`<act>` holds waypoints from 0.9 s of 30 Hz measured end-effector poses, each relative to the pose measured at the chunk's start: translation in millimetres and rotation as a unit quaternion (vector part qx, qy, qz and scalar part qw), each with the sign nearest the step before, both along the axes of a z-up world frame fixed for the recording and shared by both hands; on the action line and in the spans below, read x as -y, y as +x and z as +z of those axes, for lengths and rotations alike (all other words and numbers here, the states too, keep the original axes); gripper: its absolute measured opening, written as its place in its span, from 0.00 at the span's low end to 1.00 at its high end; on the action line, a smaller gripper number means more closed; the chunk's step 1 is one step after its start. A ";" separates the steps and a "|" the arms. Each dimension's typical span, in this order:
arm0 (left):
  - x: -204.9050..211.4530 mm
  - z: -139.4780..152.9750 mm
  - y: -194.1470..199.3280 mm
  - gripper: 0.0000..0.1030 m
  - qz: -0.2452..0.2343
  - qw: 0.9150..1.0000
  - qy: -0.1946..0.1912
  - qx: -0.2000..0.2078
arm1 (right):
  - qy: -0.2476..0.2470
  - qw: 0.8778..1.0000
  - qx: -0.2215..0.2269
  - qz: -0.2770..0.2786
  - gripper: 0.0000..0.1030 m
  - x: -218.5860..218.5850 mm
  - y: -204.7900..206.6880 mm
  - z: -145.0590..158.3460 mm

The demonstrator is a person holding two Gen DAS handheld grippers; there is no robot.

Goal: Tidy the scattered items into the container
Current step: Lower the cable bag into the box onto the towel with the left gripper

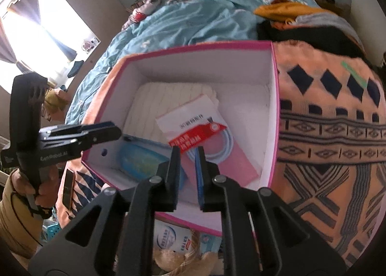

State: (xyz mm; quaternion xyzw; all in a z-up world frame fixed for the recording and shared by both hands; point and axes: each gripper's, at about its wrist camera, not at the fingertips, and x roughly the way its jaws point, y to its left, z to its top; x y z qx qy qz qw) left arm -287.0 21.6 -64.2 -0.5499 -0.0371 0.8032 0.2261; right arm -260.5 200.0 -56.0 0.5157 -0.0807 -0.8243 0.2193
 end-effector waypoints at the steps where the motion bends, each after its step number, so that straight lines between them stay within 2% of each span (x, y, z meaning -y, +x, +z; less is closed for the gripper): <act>1: -4.7 -1.4 -3.0 0.47 -0.003 1.000 -0.009 -0.002 | -0.002 1.000 0.004 -0.002 0.15 -1.2 0.9 -2.7; 5: -29.3 -14.3 -23.1 0.55 -0.020 0.999 -0.050 0.005 | -0.009 1.000 0.012 -0.007 0.18 -5.0 5.1 -8.9; 7: -41.5 -26.3 -35.3 0.67 -0.030 0.997 -0.071 0.019 | -0.011 1.000 0.017 -0.011 0.19 -7.3 5.8 -11.9; 10: -54.5 -46.5 -50.4 0.67 -0.035 0.993 -0.102 0.043 | -0.016 1.000 0.020 -0.016 0.20 -9.3 7.3 -14.4; 14: -62.6 -70.7 -63.3 0.66 -0.045 0.990 -0.100 0.087 | -0.016 0.999 0.023 -0.016 0.21 -10.0 8.8 -16.7; 15: -63.0 -71.9 -63.7 0.51 -0.047 0.990 -0.094 0.091 | -0.015 0.999 0.024 -0.017 0.21 -10.7 9.0 -17.4; 16: -63.4 -73.1 -64.2 0.25 -0.049 0.990 -0.089 0.094 | -0.015 0.999 0.025 -0.019 0.21 -11.6 8.8 -18.2; 18: -60.8 -70.1 -62.4 0.06 -0.052 0.992 -0.081 0.084 | -0.013 0.999 0.027 -0.022 0.22 -13.7 7.8 -20.1; 19: -57.0 -67.3 -62.0 0.03 -0.047 0.993 -0.070 0.081 | -0.013 0.999 0.028 -0.024 0.22 -14.7 7.4 -21.0; 24: -24.9 -44.8 -60.1 0.01 -0.013 0.997 0.023 0.077 | -0.009 0.999 0.030 -0.031 0.22 -17.7 2.9 -23.6; 27: -15.5 -36.6 -51.9 0.01 -0.018 0.996 0.040 0.073 | 0.007 0.999 0.028 -0.032 0.26 -15.2 -2.1 -25.1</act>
